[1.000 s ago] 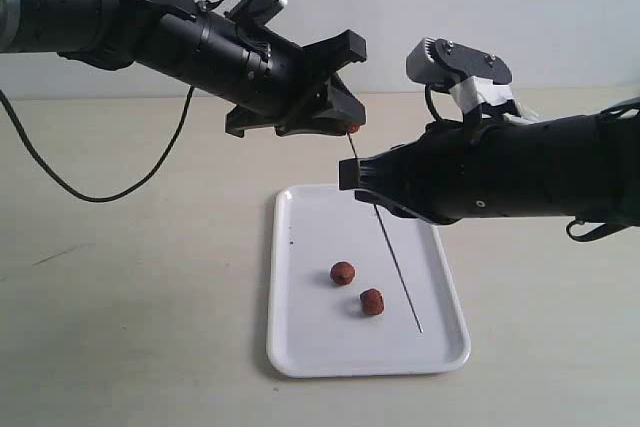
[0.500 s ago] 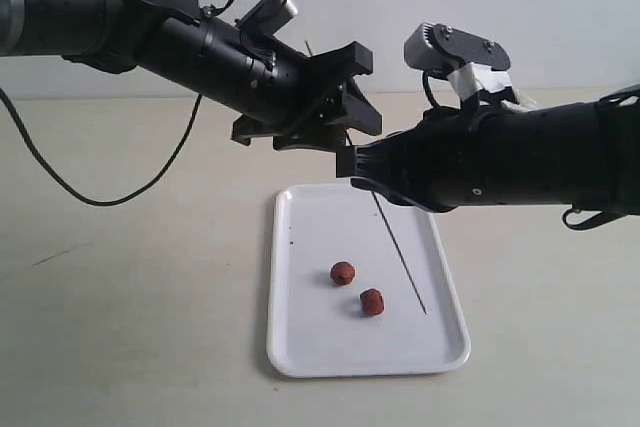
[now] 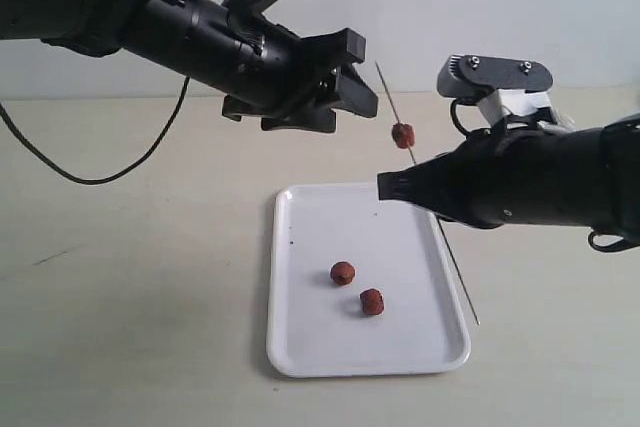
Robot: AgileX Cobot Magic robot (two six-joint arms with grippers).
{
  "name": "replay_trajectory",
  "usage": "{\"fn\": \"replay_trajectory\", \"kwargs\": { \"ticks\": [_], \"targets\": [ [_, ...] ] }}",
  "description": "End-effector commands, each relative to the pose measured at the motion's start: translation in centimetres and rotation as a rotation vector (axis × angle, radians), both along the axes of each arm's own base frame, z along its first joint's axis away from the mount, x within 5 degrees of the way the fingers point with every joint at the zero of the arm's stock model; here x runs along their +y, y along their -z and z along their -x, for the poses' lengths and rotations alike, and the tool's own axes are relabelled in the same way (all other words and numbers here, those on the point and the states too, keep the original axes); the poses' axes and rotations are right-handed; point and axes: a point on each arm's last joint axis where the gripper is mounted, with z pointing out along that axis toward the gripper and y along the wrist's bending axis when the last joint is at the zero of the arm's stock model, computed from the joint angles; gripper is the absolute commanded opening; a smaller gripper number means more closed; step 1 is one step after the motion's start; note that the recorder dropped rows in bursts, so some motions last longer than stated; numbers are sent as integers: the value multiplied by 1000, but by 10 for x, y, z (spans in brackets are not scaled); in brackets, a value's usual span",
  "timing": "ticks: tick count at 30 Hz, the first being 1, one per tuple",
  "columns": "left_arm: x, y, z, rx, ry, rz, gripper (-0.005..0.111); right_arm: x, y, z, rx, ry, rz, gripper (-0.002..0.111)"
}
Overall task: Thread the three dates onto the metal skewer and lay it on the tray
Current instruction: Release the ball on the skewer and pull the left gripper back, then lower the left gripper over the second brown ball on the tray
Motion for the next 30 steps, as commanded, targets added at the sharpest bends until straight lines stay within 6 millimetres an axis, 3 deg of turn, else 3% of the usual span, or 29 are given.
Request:
{"fn": "replay_trajectory", "kwargs": {
  "ticks": [1,14,21,25,30],
  "targets": [
    [3,7,6,2,84,-80,55,-4,-2,10,-10,-7,7,0],
    [16,69,10,46,193,-354,53,-19,-18,45,-75,-2,-17,0],
    [-8,86,21,36,153,-471,52,-21,-20,50,-84,-7,-15,0],
    [-24,86,25,-9,142,-605,52,-21,-20,50,-84,-7,-15,0],
    [-39,86,29,28,133,-647,52,-21,-20,50,-85,-8,-13,0]
  ]
}}
